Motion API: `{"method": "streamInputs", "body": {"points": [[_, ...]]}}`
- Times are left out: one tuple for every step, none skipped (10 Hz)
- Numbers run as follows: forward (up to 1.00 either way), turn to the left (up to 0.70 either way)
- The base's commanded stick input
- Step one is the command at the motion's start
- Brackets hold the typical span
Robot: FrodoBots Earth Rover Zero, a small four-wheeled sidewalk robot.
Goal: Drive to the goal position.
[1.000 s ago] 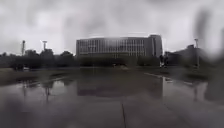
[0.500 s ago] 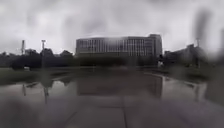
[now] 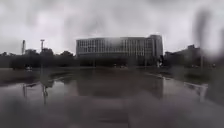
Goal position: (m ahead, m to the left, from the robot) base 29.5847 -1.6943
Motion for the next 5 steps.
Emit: {"method": "streamInputs", "body": {"points": [[0.7,0.0],[0.7,0.0],[0.7,0.0],[0.7,0.0],[0.7,0.0]]}}
